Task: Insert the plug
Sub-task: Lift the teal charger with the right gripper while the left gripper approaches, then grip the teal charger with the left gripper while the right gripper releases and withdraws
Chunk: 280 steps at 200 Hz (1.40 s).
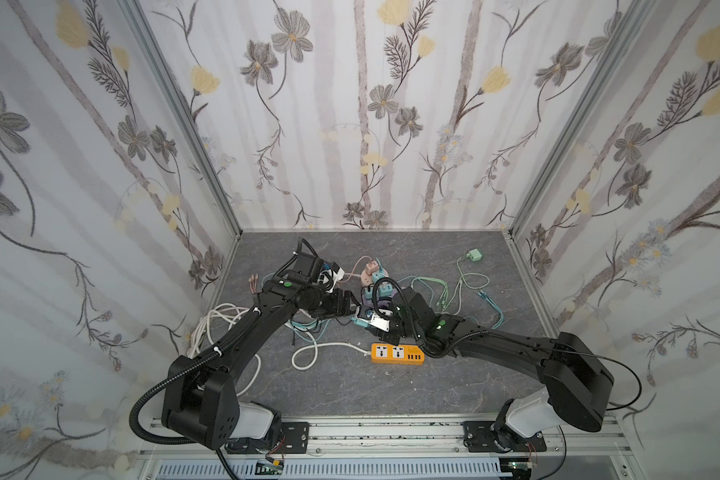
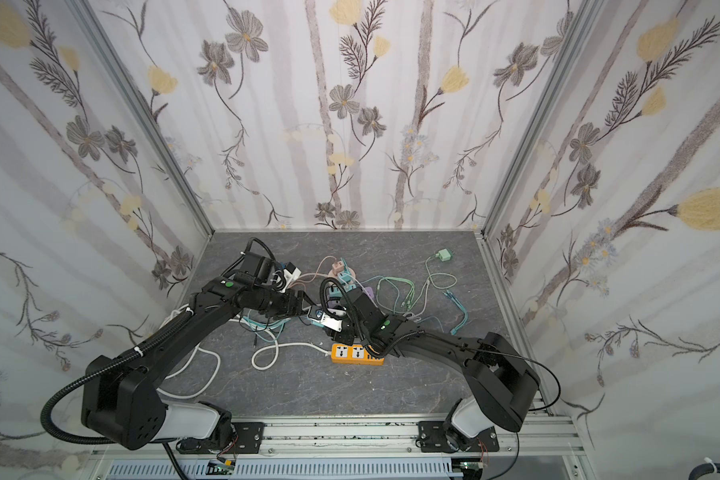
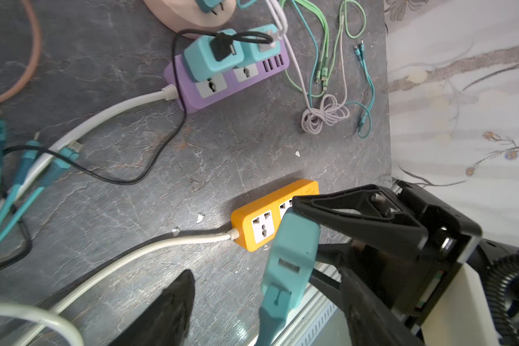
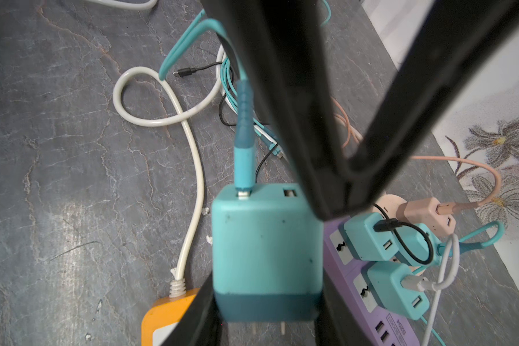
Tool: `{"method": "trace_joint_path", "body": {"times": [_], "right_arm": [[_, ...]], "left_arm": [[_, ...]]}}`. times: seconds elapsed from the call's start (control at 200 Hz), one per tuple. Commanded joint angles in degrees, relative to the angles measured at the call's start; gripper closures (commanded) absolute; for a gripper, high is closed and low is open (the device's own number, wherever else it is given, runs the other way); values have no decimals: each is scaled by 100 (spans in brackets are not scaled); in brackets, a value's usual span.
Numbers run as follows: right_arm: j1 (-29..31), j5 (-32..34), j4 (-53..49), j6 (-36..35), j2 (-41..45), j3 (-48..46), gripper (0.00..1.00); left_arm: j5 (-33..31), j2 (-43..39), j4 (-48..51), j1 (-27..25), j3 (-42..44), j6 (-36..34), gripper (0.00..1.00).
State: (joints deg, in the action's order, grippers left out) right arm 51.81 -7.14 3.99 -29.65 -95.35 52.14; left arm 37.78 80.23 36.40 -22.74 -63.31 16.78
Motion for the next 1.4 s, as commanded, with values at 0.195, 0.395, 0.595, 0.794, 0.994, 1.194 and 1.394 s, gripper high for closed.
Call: {"method": "trace_joint_path", "body": {"times": [0.195, 0.395, 0.595, 0.794, 0.994, 1.194, 1.394], "right_arm": [[14, -130, 676, 170, 123, -90, 63], [19, -139, 715, 274, 153, -99, 63], [22, -139, 794, 345, 175, -108, 63], [12, -196, 701, 452, 218, -129, 60], [-15, -119, 295, 925, 779, -384, 15], [-232, 943, 429, 2253, 1768, -1091, 0], [-960, 2299, -480, 4459, 2371, -1127, 1]], "left_arm": [[719, -9, -476, -45, 108, -235, 42], [755, 120, -263, -55, 56, -433, 47], [805, 187, -191, -71, 12, -509, 60], [876, 212, -339, -72, -31, -328, 98], [11, 265, 0, -213, -291, -475, 100], [-391, 287, -116, -525, -544, -688, 100], [-953, 398, 263, -1115, -1002, -1710, 100]]}}
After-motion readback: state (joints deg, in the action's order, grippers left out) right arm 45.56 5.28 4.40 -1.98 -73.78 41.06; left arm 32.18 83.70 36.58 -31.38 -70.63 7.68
